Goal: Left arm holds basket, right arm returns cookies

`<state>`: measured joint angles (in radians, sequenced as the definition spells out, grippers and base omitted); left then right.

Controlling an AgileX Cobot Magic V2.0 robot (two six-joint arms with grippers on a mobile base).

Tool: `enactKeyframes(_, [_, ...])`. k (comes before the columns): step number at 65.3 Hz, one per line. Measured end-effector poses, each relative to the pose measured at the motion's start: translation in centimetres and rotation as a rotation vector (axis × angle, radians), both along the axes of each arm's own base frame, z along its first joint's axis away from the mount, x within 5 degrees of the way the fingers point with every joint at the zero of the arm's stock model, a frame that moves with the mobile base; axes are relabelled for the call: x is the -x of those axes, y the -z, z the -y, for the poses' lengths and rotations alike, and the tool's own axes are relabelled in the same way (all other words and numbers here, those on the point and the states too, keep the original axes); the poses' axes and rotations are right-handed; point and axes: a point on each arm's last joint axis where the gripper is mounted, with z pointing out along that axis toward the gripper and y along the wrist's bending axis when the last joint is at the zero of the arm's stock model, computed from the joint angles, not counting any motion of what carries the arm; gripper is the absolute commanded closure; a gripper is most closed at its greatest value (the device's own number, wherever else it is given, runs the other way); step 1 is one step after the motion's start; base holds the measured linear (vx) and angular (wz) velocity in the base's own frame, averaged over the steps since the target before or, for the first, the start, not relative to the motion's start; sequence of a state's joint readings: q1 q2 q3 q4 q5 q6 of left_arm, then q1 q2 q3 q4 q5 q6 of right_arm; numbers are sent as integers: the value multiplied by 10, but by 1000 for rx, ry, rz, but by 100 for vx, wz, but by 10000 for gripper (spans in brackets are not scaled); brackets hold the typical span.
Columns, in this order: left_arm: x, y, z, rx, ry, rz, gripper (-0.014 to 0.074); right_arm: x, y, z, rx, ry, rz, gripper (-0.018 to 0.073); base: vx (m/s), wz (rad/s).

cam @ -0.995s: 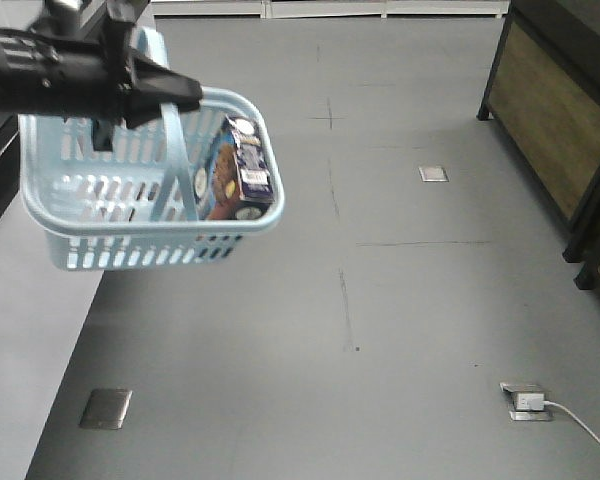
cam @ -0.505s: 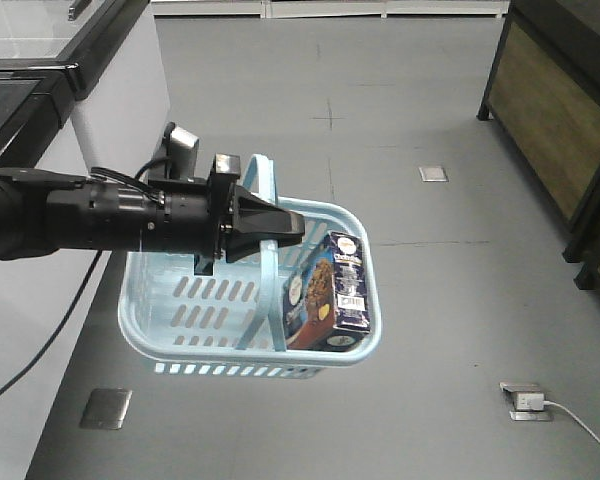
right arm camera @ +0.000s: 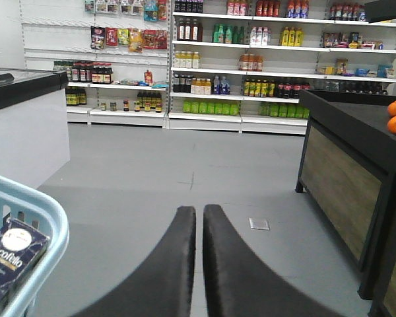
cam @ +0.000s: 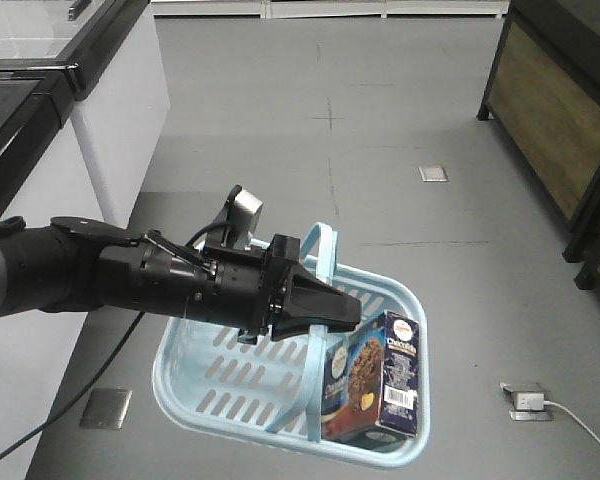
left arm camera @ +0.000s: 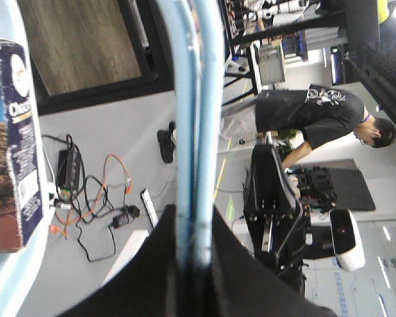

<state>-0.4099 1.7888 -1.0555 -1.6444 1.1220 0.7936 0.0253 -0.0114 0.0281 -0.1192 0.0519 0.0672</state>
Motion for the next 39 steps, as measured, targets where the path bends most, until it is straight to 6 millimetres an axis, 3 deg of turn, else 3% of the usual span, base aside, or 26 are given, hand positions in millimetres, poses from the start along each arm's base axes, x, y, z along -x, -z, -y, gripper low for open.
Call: enactKeyframes(39, [1,3,0,-12,-12,0,602,0,0,0,0,0,0,562,0,0])
